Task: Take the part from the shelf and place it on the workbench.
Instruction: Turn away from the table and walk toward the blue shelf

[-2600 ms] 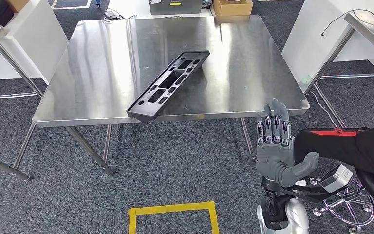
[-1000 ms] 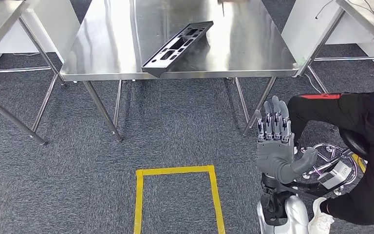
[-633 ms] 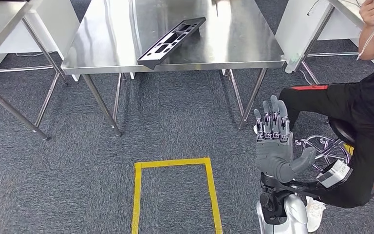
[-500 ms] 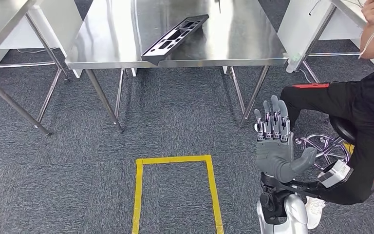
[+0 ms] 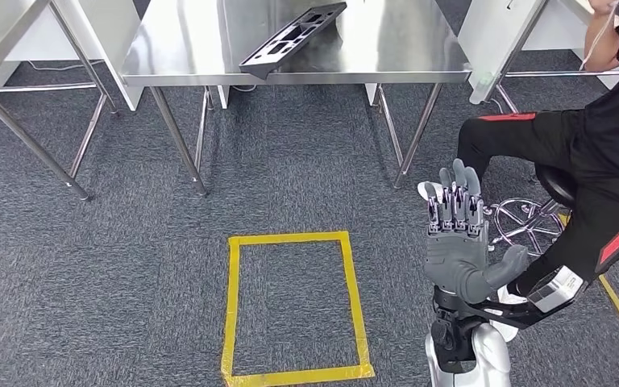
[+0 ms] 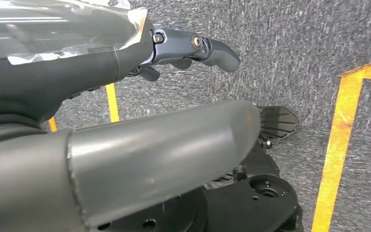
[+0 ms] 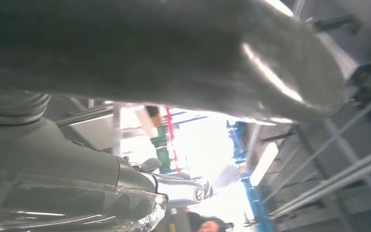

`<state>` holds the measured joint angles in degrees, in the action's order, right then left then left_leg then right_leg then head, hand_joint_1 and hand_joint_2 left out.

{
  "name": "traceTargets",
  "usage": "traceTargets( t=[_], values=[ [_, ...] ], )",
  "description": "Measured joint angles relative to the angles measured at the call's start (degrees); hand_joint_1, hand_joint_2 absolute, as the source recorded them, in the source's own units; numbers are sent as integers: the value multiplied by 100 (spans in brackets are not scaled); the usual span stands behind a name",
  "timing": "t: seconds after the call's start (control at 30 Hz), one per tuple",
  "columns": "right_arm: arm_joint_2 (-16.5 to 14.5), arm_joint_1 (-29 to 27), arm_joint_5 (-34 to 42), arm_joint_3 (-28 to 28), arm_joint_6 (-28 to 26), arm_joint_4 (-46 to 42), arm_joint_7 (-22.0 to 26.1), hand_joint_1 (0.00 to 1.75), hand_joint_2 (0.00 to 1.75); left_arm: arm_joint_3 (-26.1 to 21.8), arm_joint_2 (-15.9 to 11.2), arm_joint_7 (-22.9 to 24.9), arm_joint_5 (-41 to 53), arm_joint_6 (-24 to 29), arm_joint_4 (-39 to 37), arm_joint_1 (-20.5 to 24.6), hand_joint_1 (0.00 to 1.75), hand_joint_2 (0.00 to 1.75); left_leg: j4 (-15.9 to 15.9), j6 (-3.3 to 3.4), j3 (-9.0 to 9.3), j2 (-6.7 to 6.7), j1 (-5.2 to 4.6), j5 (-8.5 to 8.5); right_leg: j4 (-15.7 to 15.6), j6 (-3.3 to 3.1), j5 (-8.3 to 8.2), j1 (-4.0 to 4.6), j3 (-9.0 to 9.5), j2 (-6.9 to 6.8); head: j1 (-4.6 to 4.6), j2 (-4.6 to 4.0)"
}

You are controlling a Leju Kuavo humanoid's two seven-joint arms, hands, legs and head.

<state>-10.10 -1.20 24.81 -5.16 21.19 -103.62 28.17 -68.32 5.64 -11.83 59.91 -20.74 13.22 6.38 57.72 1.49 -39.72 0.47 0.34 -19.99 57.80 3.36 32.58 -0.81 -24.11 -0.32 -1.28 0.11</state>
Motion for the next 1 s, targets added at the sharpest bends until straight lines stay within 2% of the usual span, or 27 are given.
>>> traceTargets(
  t=[0.03, 0.07, 0.1, 0.13, 0.17, 0.23, 0.27, 0.3, 0.33, 0.37, 0.4, 0.43, 0.47, 0.5, 0.53, 0.6, 0.67, 0.7, 0.83, 0.9, 0.93, 0.97, 1.0],
  values=[
    [3, -6, 9, 14, -16, 0, 18, 0, 0, 0, -9, -21, -4, 0, 1, -1, 0, 0, -18, -36, -10, 3, -4, 70, -252, -56, 86, 24, 137, 4, 3, 0],
    [9, -22, 16, 30, -35, 1, 37, 0, 0, 0, -22, -38, -9, 0, 1, -8, 0, 0, -44, -72, -17, 7, 1, 147, -342, -109, 98, 34, 135, 8, 10, 0],
    [16, -44, 20, 45, -55, 4, 52, 0, 0, 0, -42, -47, -16, 0, 1, -17, 0, 0, -59, -107, -34, 5, 20, 167, -313, -159, 44, 10, 90, 3, 21, 0],
    [24, -65, 22, 66, -74, 8, 66, 0, 0, 0, -58, -51, -25, -1, 1, -29, 0, 0, -9, -138, -64, 1, 38, 56, -303, -219, -19, -8, 37, -6, 24, 0],
    [32, -81, 25, 91, -91, 11, 76, 0, 0, -1, -71, -53, -33, -1, 1, -43, 0, 0, 134, -163, -109, -5, 53, -174, -298, -285, -91, -29, -23, -16, 33, 0],
    [44, -97, 29, 134, -118, 18, 93, 0, 0, -2, -85, -56, -44, -2, 1, -52, 0, 0, 758, -201, -228, -26, 72, -852, -293, -374, -231, -23, -160, -35, 43, 0],
    [50, -105, 31, 145, -129, 21, 103, 0, 0, -2, -88, -57, -46, -2, 1, -53, 0, 0, 1152, -218, -278, -35, 77, -1083, -286, -390, -299, -10, -228, -42, 47, 0],
    [55, -114, 31, 149, -139, 25, 110, 0, 0, -2, -91, -59, -46, -2, 1, -52, 0, 0, 1477, -232, -290, -42, 82, -1166, -270, -386, -365, 0, -309, -49, 46, 0],
    [61, -124, 32, 151, -144, 28, 118, 0, 0, -2, -94, -61, -45, -2, 1, -51, 0, 0, 1659, -240, -239, -43, 87, -1111, -242, -375, -423, 7, -397, -53, 48, 0],
    [67, -132, 33, 153, -148, 30, 123, 0, 0, -1, -95, -61, -45, -2, 1, -50, 0, 0, 1639, -240, -98, -42, 92, -971, -201, -359, -471, 7, -487, -55, 48, 0],
    [73, -137, 33, 155, -151, 31, 127, 0, 0, -1, -97, -61, -44, -2, 1, -48, 0, 0, 1413, -235, 144, -42, 99, -836, -149, -338, -507, 5, -586, -55, 49, 0],
    [78, -141, 34, 157, -152, 31, 130, 0, 0, -1, -100, -62, -44, -2, 1, -43, 0, 0, 1054, -224, 444, -49, 103, -792, -88, -317, -531, 7, -674, -55, 49, 0],
    [81, -142, 34, 159, -153, 31, 133, 0, 0, 0, -106, -63, -44, -2, 1, -38, 0, 0, 676, -205, 724, -62, 100, -820, -31, -292, -552, 15, -748, -56, 45, 0],
    [84, -142, 35, 162, -154, 31, 138, 0, 0, 0, -112, -64, -44, -2, 1, -34, 0, 0, 376, -186, 917, -74, 88, -884, 15, -254, -577, 24, -804, -60, 40, 0],
    [85, -142, 37, 169, -155, 31, 143, 0, 0, 0, -117, -67, -39, -2, 1, -30, 0, 0, 197, -166, 1010, -84, 69, -954, 42, -210, -610, 28, -852, -64, 37, 0],
    [92, -150, 42, 184, -161, 31, 151, 0, 0, 0, -122, -81, -14, -2, 1, -31, 0, 0, 96, -79, 955, -74, 46, -925, 67, -109, -679, 30, -929, -69, 31, 0],
    [104, -158, 48, 191, -171, 31, 155, 0, 0, 0, -121, -106, 11, -2, 1, -33, 0, 0, 50, 14, 890, -49, 52, -844, 106, -62, -674, 26, -988, -64, 29, 0],
    [109, -159, 49, 191, -174, 31, 157, 0, 0, 0, -121, -118, 14, -2, 1, -34, 0, 0, 38, 37, 874, -38, 60, -817, 128, -59, -651, 23, -1000, -62, 28, 0],
    [110, -161, 50, 191, -178, 31, 158, 0, 0, 0, -120, -124, 16, -2, 1, -31, 0, 0, 37, 42, 876, -37, 53, -804, 148, -63, -620, 17, -1020, -54, 32, 0],
    [116, -165, 51, 191, -182, 31, 159, 0, 0, 1, -117, -145, 22, -2, 1, -29, 0, 0, 33, 80, 822, -36, 49, -765, 276, -99, -454, 20, -1090, -38, 24, 0],
    [125, -168, 52, 191, -186, 31, 161, 0, 0, 1, -117, -164, 26, -2, 2, -28, 0, 0, 32, 102, 739, -32, 44, -700, 563, -138, -212, 20, -1187, -28, 14, 0],
    [137, -176, 54, 191, -190, 31, 162, 0, 0, 1, -116, -184, 31, -2, 2, -28, 0, 0, 34, 112, 572, -22, 38, -567, 907, -119, -60, 17, -1206, -19, 3, 0],
    [148, -183, 54, 191, -192, 31, 163, 0, 0, 1, -114, -197, 33, -2, 2, -28, 0, 0, 38, 101, 384, -13, 34, -412, 1046, -75, -11, 10, -1074, -13, -6, 0]
  ],
)
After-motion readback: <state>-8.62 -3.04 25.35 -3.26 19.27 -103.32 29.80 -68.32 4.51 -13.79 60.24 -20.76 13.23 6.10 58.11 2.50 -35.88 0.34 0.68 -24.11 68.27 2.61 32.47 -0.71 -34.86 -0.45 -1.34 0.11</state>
